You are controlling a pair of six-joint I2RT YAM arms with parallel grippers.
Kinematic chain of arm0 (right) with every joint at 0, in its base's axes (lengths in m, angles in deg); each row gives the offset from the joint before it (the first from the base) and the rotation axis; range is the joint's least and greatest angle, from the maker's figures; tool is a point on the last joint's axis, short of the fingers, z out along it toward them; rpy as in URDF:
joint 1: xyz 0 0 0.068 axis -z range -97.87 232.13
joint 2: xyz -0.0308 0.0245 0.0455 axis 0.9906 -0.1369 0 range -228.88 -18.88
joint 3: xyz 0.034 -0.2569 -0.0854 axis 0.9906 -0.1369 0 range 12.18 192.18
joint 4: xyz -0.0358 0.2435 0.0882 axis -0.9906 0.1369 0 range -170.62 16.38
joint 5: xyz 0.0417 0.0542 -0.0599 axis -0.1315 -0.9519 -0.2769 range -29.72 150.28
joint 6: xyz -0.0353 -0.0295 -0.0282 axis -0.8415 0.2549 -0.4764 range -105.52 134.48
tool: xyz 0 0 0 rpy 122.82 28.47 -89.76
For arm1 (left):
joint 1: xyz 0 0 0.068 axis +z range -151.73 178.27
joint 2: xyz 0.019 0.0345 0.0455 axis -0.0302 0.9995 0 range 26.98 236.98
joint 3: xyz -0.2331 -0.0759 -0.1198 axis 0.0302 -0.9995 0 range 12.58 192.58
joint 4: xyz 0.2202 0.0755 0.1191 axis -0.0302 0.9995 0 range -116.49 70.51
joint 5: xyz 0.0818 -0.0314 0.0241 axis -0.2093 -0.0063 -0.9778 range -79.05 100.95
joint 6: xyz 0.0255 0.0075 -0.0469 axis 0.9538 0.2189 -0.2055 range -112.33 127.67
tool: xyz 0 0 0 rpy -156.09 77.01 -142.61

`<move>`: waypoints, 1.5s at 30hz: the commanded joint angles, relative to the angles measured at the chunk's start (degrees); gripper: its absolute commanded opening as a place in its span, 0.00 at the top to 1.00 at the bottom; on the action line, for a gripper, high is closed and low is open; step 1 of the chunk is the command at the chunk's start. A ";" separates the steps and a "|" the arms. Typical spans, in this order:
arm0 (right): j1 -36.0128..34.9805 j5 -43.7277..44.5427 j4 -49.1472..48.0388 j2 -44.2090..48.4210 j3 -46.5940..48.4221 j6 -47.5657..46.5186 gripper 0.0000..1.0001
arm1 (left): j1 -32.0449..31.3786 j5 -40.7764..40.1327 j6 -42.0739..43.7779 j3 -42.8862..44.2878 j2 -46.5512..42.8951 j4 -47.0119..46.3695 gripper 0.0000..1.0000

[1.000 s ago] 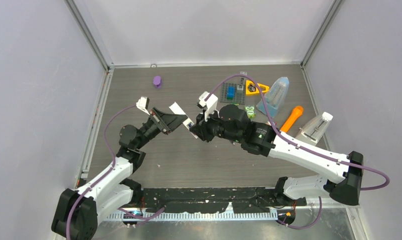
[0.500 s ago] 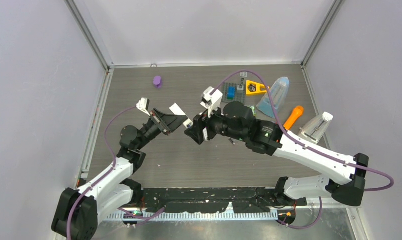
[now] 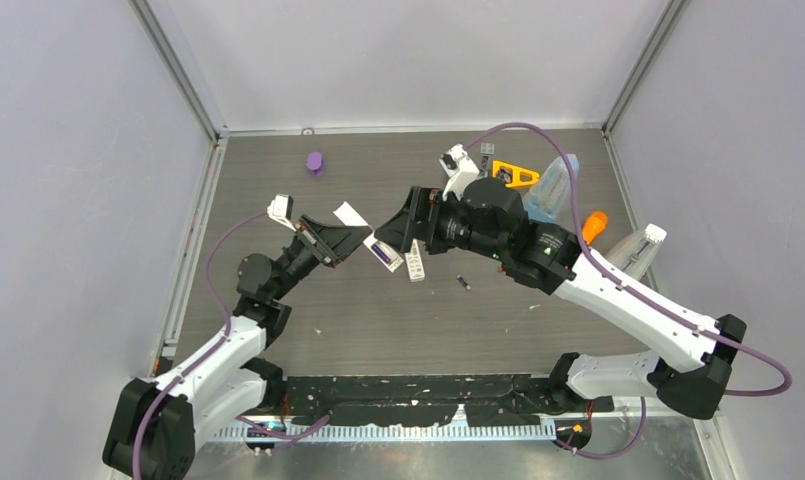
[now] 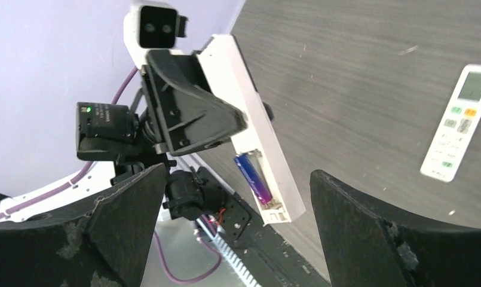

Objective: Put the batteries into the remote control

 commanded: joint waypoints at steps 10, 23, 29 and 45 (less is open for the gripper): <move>0.60 -5.61 -9.59 -3.24 -4.12 16.27 0.01 | 0.16 -2.81 -2.93 0.45 -0.78 -9.78 1.00; 1.88 -8.93 -11.46 -4.89 -5.64 19.79 0.36 | 0.14 -2.58 -3.03 0.38 -0.26 -12.20 1.00; 2.00 -8.77 -11.95 -4.90 -6.52 18.86 0.46 | 0.07 -2.54 -3.19 0.13 -0.63 -11.89 1.00; 2.01 -7.82 -9.62 -5.21 -6.36 13.80 0.51 | 0.07 -5.87 -4.35 1.98 -4.28 -2.66 1.00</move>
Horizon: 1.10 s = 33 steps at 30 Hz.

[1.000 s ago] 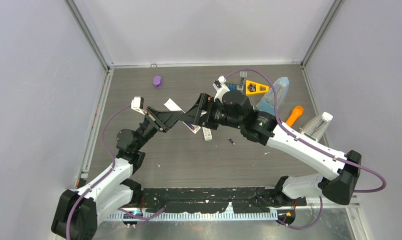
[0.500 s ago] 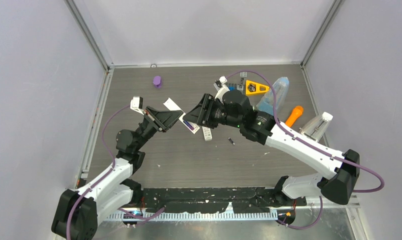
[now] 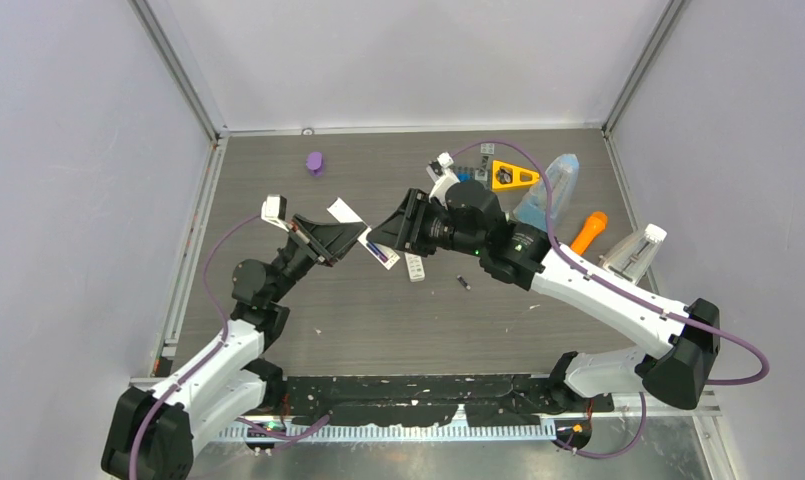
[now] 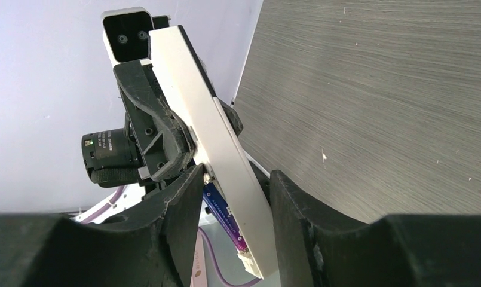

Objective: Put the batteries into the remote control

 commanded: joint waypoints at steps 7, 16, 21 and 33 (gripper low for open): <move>-0.64 1.09 2.59 -0.86 1.97 -5.40 0.49 | 0.09 -3.29 0.67 3.35 -2.94 4.27 1.00; 0.55 -0.14 -0.63 -1.07 2.49 -0.74 0.24 | 0.09 -2.89 2.45 2.12 -2.39 4.04 1.00; 0.54 -2.75 -2.16 -2.13 1.70 0.72 0.20 | 0.09 -2.70 2.45 2.58 -1.88 3.85 1.00; 0.57 -4.27 -2.09 -2.92 0.01 1.50 0.51 | 0.09 -5.63 -2.26 2.09 -1.78 1.79 1.00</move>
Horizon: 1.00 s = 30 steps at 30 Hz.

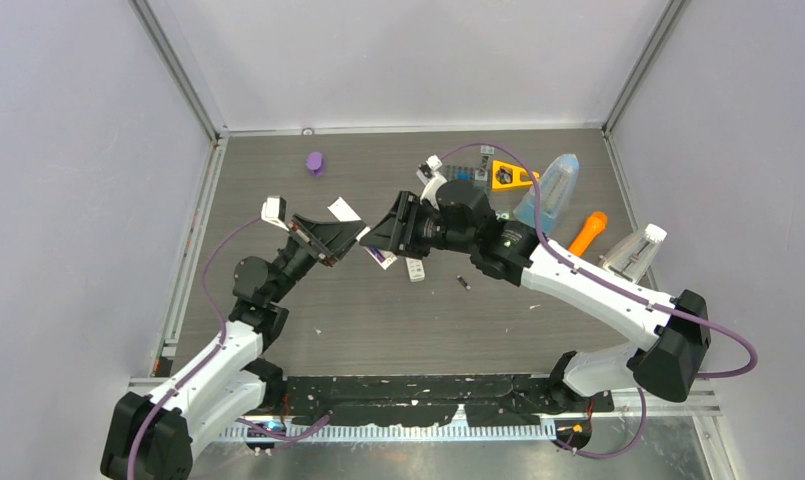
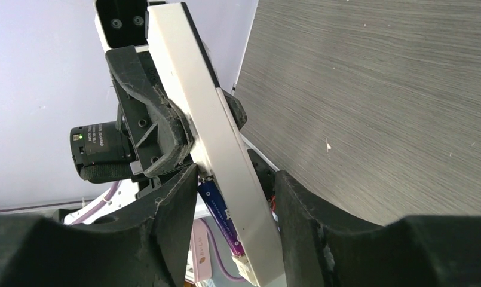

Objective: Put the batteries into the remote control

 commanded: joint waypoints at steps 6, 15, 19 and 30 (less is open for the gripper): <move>0.11 -1.68 -2.73 0.22 -1.89 0.95 0.52 | 0.17 -8.77 -8.32 1.24 -1.92 -3.79 1.00; 0.18 -4.38 -2.24 -1.23 -0.81 -2.09 0.54 | 0.18 -8.64 -10.22 2.66 -1.22 -2.99 1.00; 0.21 -4.76 -2.15 -1.11 -1.00 -2.66 0.58 | 0.18 -9.11 -11.45 2.73 -0.20 -4.66 1.00; 1.83 -3.83 -5.03 3.00 -1.77 -1.18 0.20 | 0.18 -7.16 -7.36 0.64 -0.96 -5.17 1.00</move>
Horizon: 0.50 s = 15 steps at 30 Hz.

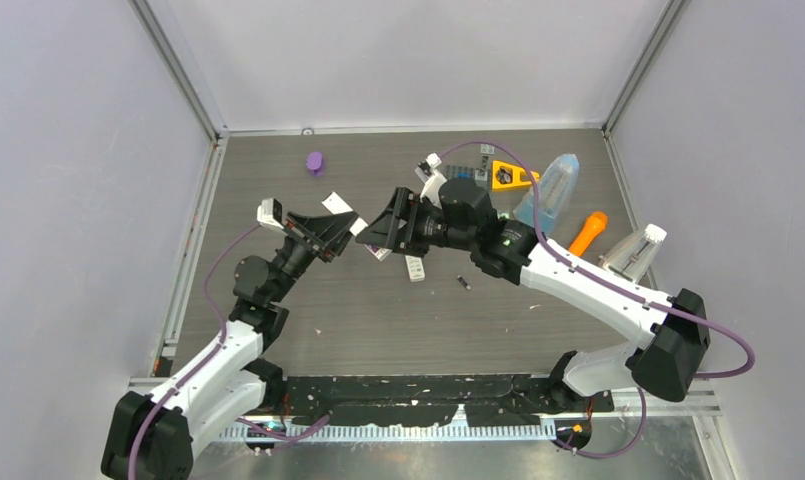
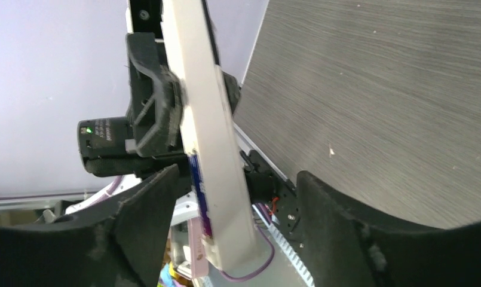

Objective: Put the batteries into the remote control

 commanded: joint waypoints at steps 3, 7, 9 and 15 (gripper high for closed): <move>1.94 -0.49 -1.62 5.43 -0.92 -0.71 0.11 | 0.20 -1.03 5.22 -0.90 -1.67 -5.82 1.00; 5.11 0.80 -0.01 10.11 -2.52 -2.37 0.08 | 0.27 0.32 9.60 -3.01 -1.61 -6.00 1.00; 7.31 2.64 3.37 12.62 -3.63 -4.53 0.08 | 0.27 1.72 12.17 -3.39 -1.37 -5.19 1.00; 14.91 19.14 22.47 16.76 -6.75 -13.12 0.16 | 0.27 7.17 19.06 -2.97 -0.48 -3.88 1.00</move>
